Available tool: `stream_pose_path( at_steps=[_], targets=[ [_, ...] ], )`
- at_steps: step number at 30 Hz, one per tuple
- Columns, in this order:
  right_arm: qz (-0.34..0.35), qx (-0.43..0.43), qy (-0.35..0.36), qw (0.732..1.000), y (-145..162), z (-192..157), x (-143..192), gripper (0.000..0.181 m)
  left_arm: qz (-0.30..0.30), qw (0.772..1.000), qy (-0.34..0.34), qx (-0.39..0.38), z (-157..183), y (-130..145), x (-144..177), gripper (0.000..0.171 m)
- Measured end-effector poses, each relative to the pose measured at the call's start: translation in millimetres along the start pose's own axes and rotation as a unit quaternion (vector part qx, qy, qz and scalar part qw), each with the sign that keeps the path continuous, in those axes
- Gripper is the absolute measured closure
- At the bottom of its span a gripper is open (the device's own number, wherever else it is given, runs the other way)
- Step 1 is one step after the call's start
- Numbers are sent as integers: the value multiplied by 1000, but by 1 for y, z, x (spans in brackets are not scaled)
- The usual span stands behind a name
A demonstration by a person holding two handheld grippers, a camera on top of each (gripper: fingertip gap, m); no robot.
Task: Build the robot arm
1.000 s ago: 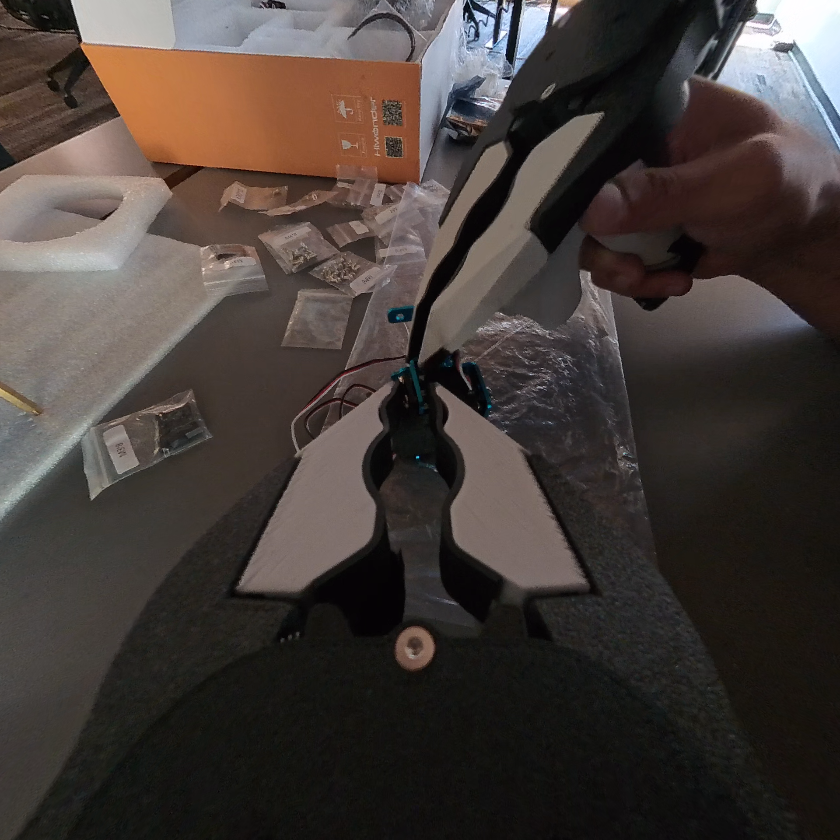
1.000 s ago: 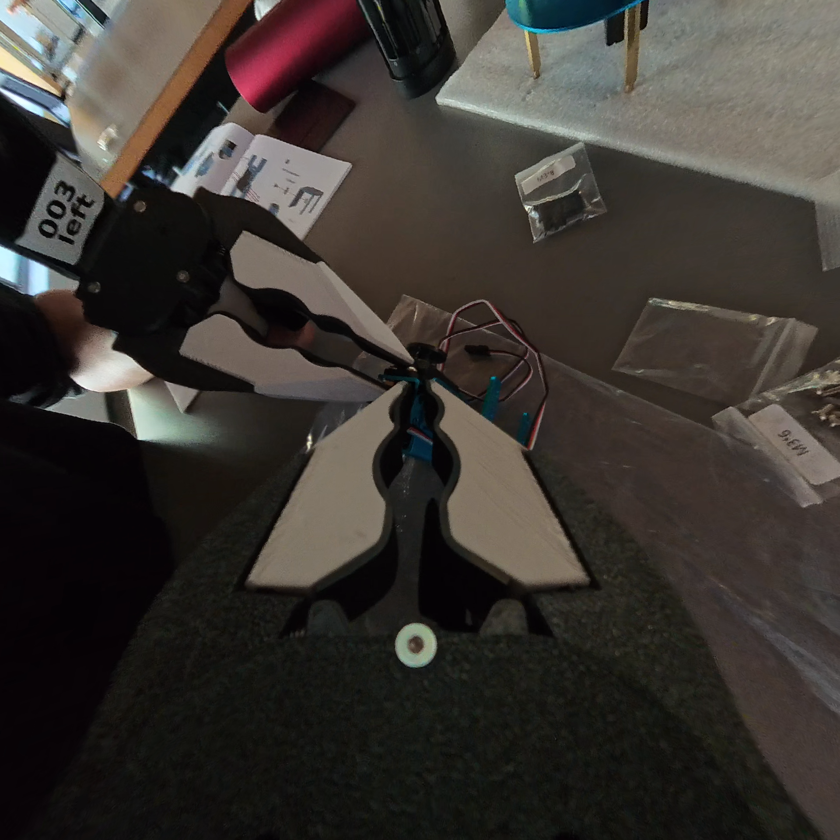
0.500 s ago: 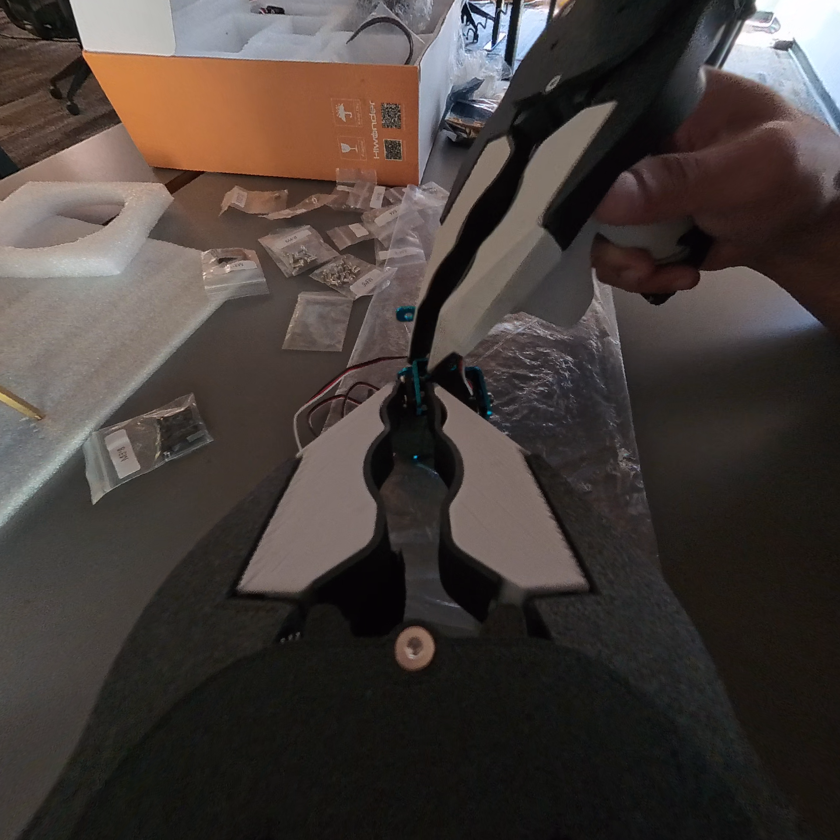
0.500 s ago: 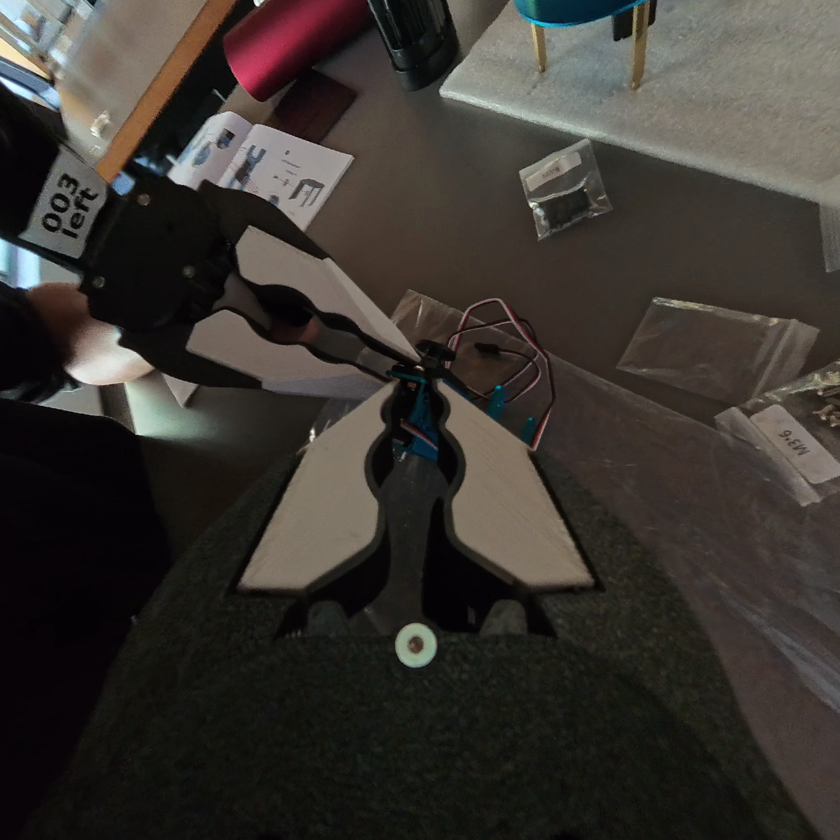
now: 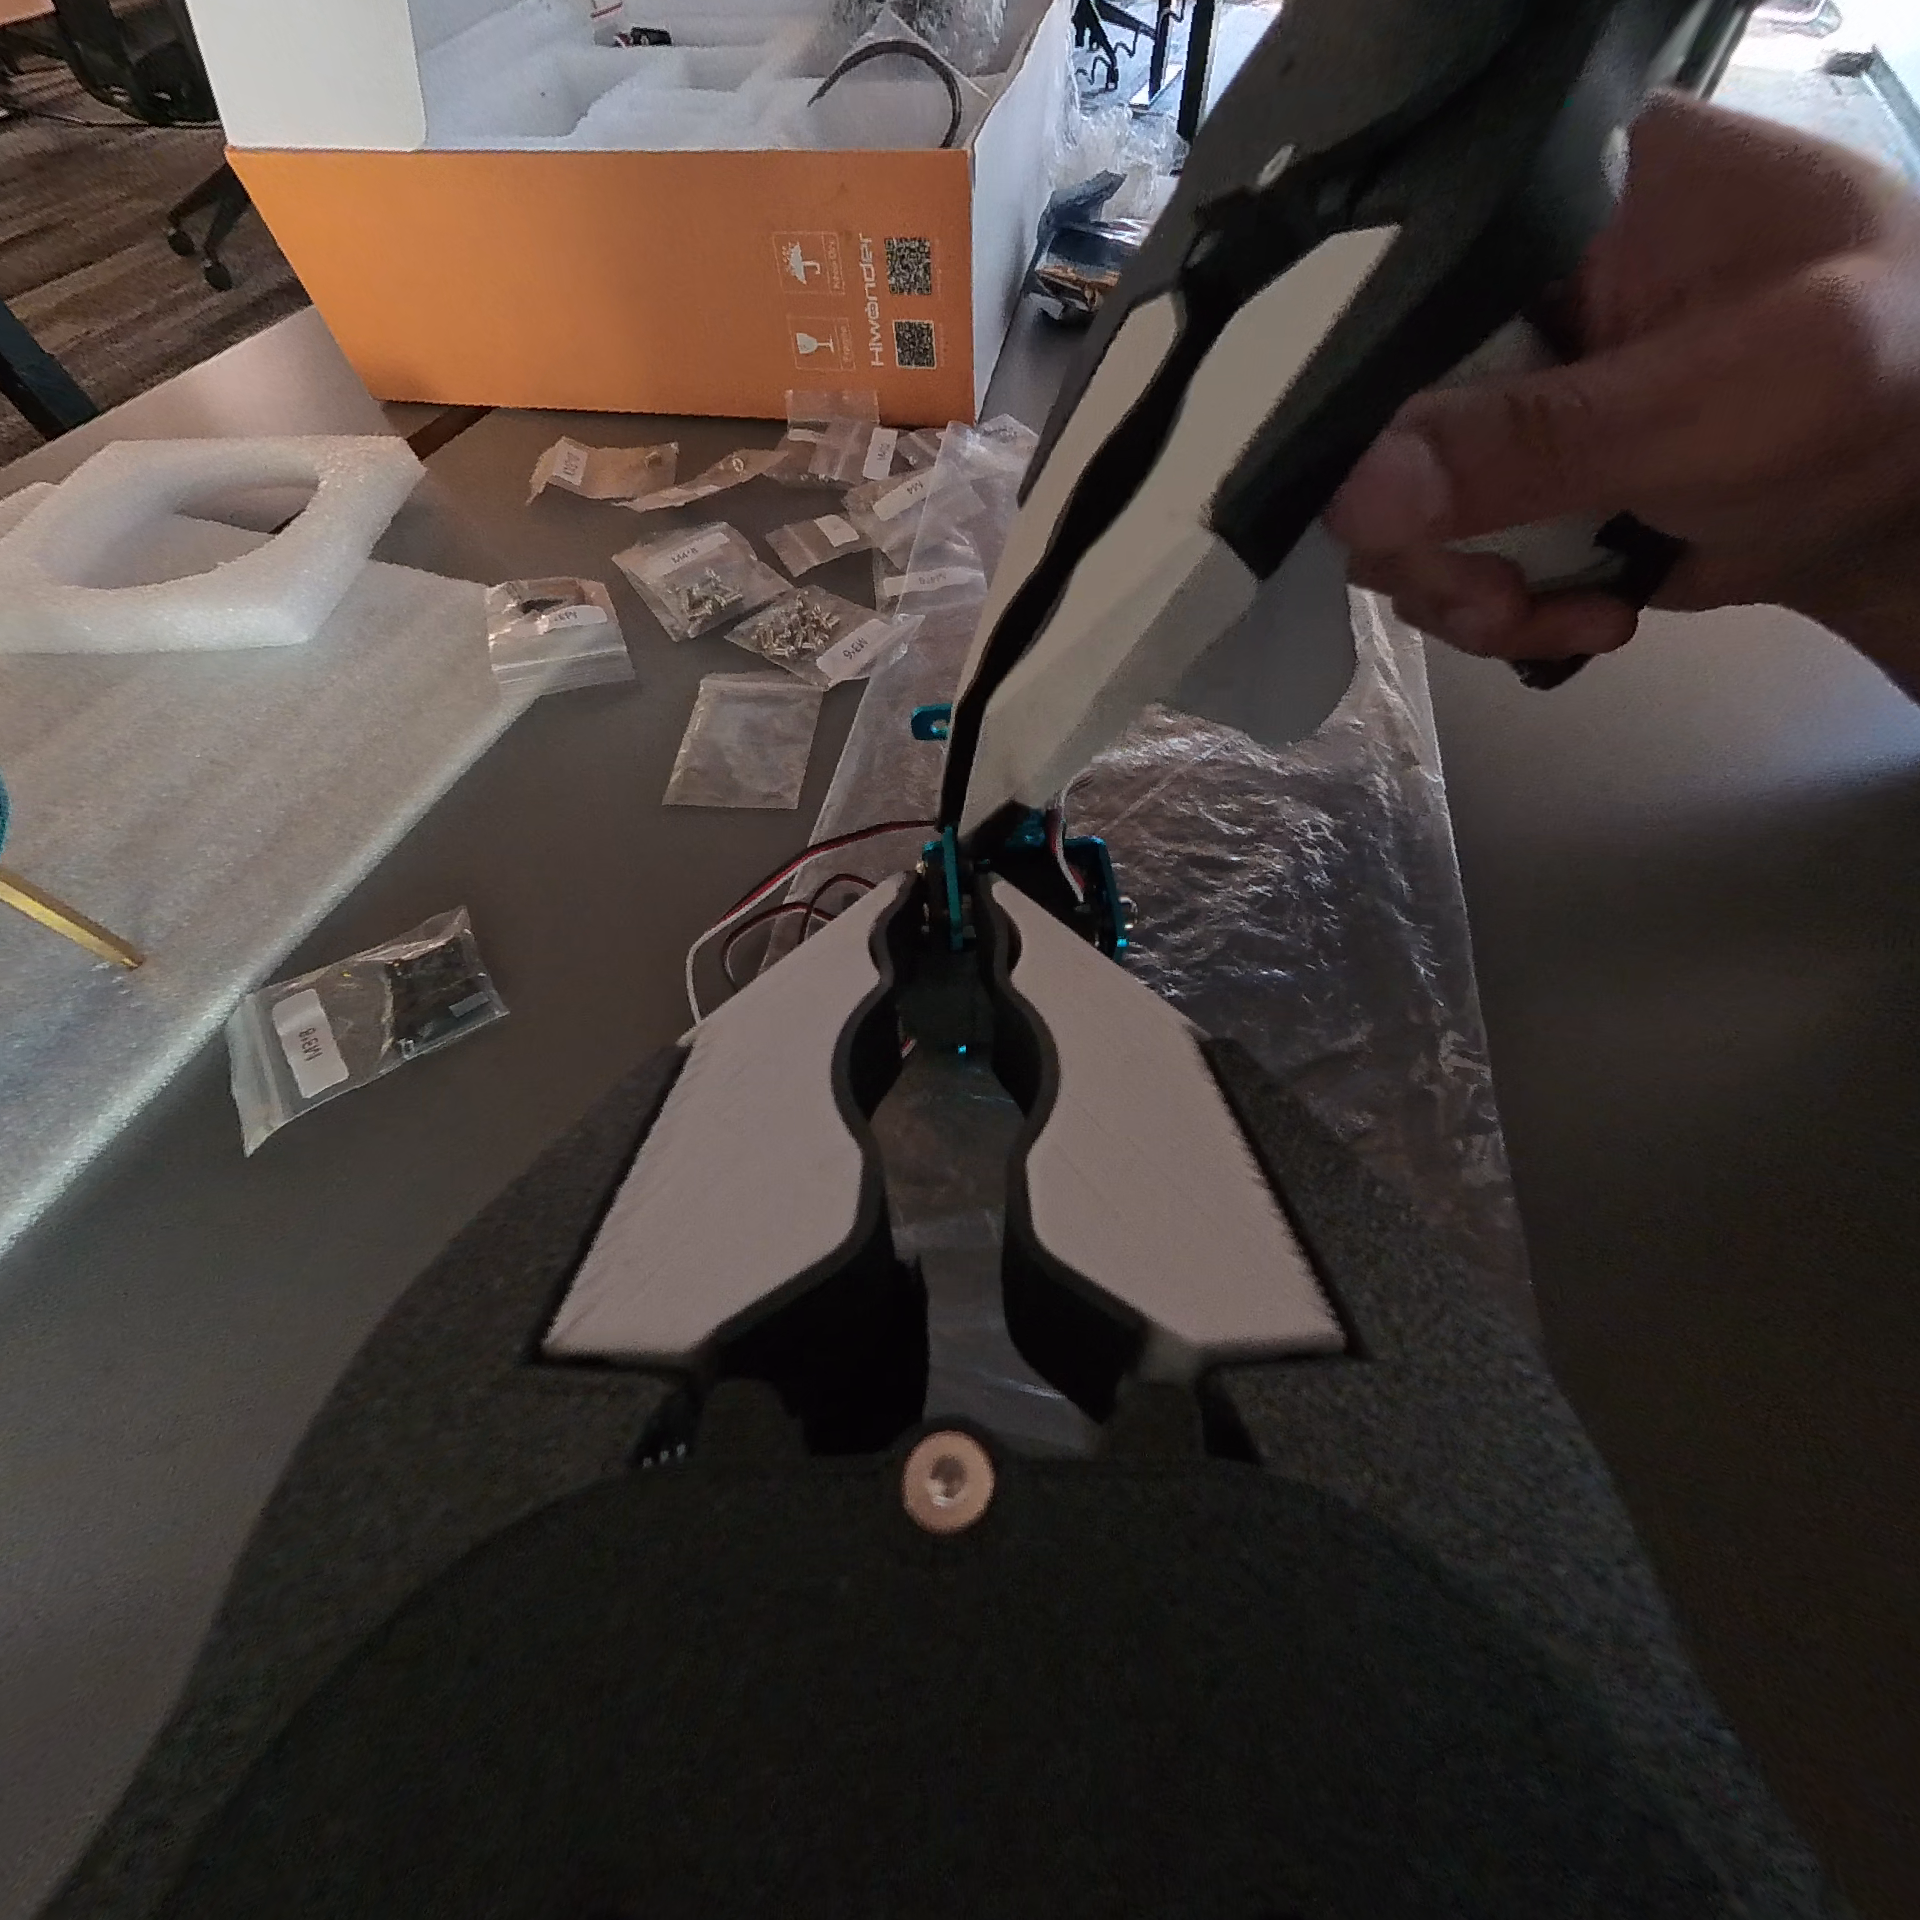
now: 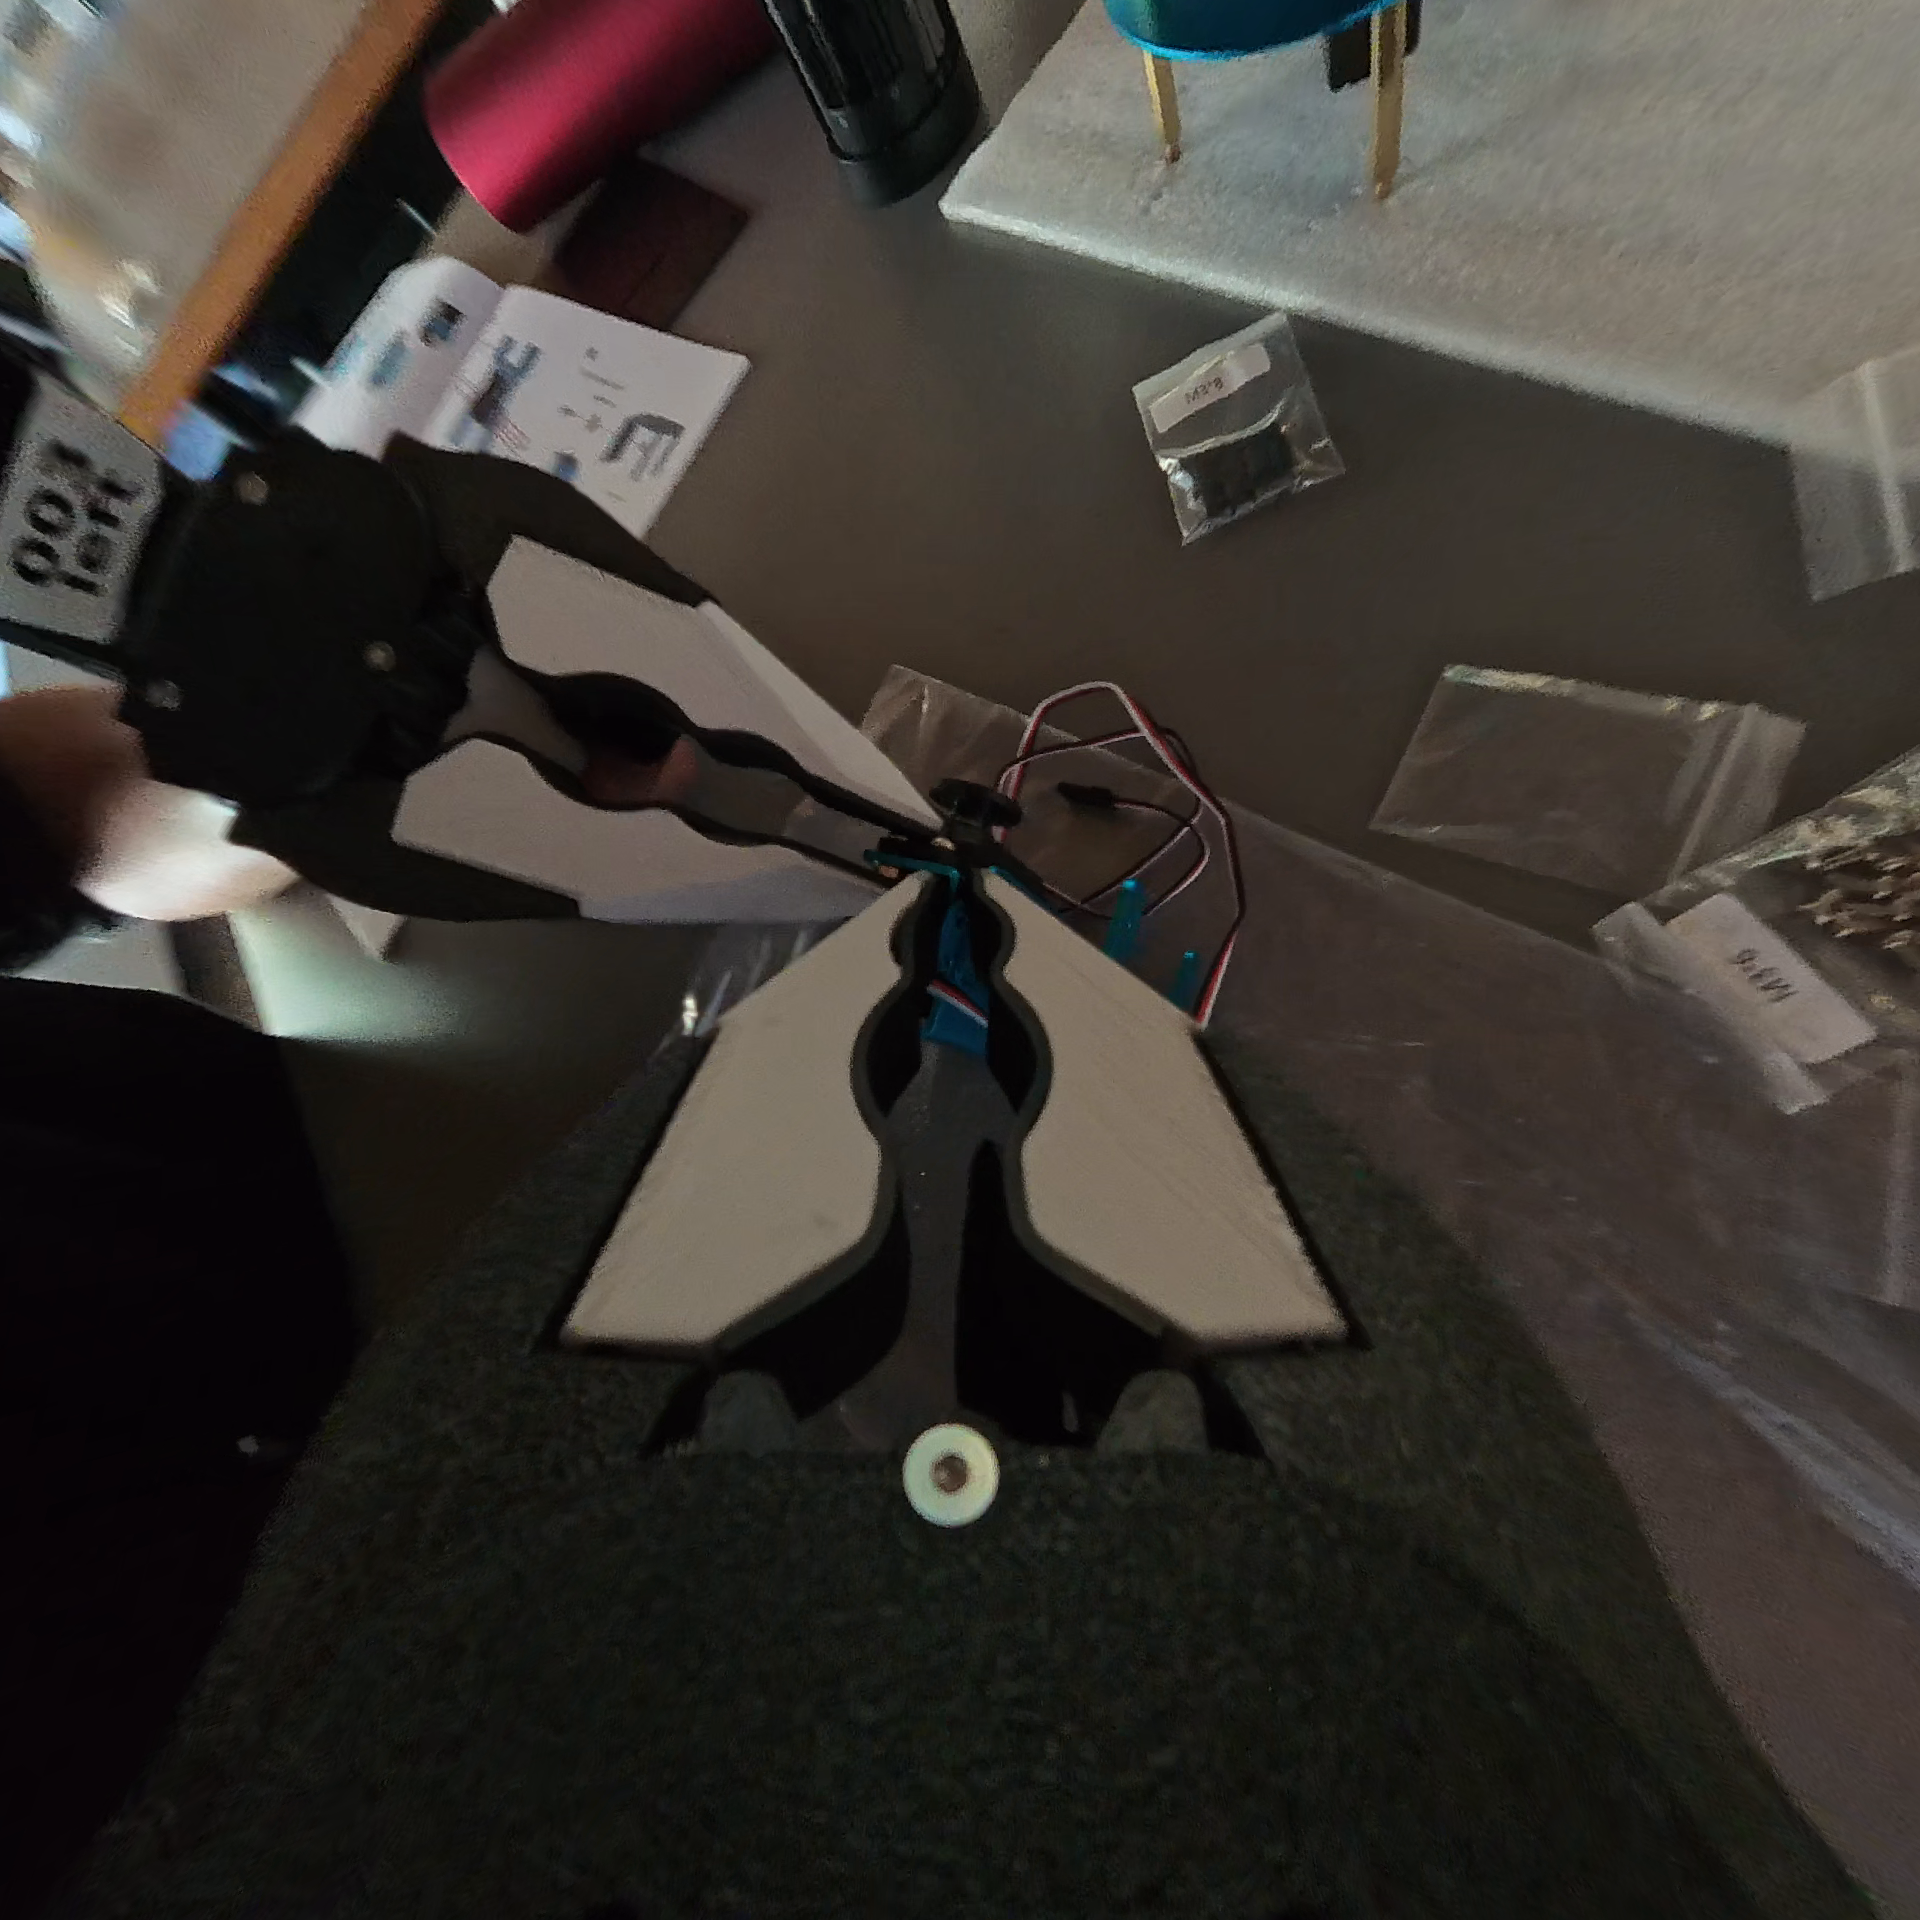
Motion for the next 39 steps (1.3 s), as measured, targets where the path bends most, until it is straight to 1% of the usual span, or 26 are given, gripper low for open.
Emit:
stream_pose_path(
  at_steps=[2, 5, 8, 13, 15, 16, 19, 23, 24, 25, 26, 27, 29, 30, 31, 32, 33, 35, 36, 39],
  targets=[
    [5, -27, -33, 999, 1, 4, 0, 178, 0, 1000, 1, -1, 0, 0, 0, 162],
    [7, -38, -49, 998, 2, 5, 1, 178, 0, 1000, 2, -4, 1, 0, 0, 162],
    [7, -27, -35, 999, 2, 2, 1, 173, 0, 1000, 0, -5, 1, 0, 0, 162],
    [5, 20, 19, 1000, 1, -3, -1, 174, 0, 1000, -6, -9, 1, 0, 0, 162],
    [6, 28, 27, 999, 1, -4, 0, 176, 0, 1000, -6, -9, 1, 0, 0, 162],
    [8, 13, 17, 1000, 1, -2, 0, 180, 0, 1000, -6, -7, 1, 0, 0, 162],
    [11, -35, -37, 999, 1, 5, 0, 179, 0, 1000, 0, 0, 0, 0, 0, 162],
    [13, -31, -44, 998, 2, 6, 1, 178, 1, 1000, 13, 12, -1, -1, 0, 161],
    [23, -34, -49, 998, 0, 5, 3, 174, 3, 1000, 19, 19, -1, -1, 2, 157],
    [35, -37, -59, 997, -1, 3, 7, 166, 7, 999, 28, 23, -1, -2, 4, 147],
    [47, -36, -69, 996, -3, 0, 10, 160, 13, 999, 35, 24, -1, -3, 7, 145],
    [57, -32, -64, 996, -4, -2, 13, 159, 17, 999, 38, 18, -2, -4, 9, 143],
    [63, -7, -5, 998, -1, -2, 15, 159, 18, 999, 42, -2, -2, -4, 12, 136],
    [64, 8, 26, 998, 1, -3, 14, 161, 16, 999, 47, -11, -1, -3, 12, 128],
    [67, 17, 48, 996, 4, -4, 13, 164, 11, 998, 56, -17, 1, -2, 12, 116],
    [70, 22, 61, 995, 6, -7, 11, 164, 4, 998, 66, -23, 4, 0, 11, 103],
    [71, 24, 70, 995, 9, -9, 8, 164, -2, 997, 74, -30, 8, 2, 9, 95],
    [76, 24, 87, 993, 14, -12, 2, 164, -9, 997, 67, -46, 12, 3, 5, 94],
    [86, 22, 95, 991, 15, -13, 1, 166, -10, 997, 62, -54, 14, 2, 3, 94],
    [99, 28, 116, 988, 17, -15, -1, 168, -11, 996, 46, -69, 16, 0, -2, 106]
  ],
)
Point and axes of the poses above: each gripper's, where its closed fingertips meet, x back along the fingers, y out of its underside, z = x × y across the jaws, the point moved 7 cm from there along x, back along the fingers, and after that the axes turned 4 degrees about -x, right-handed, at the moved point
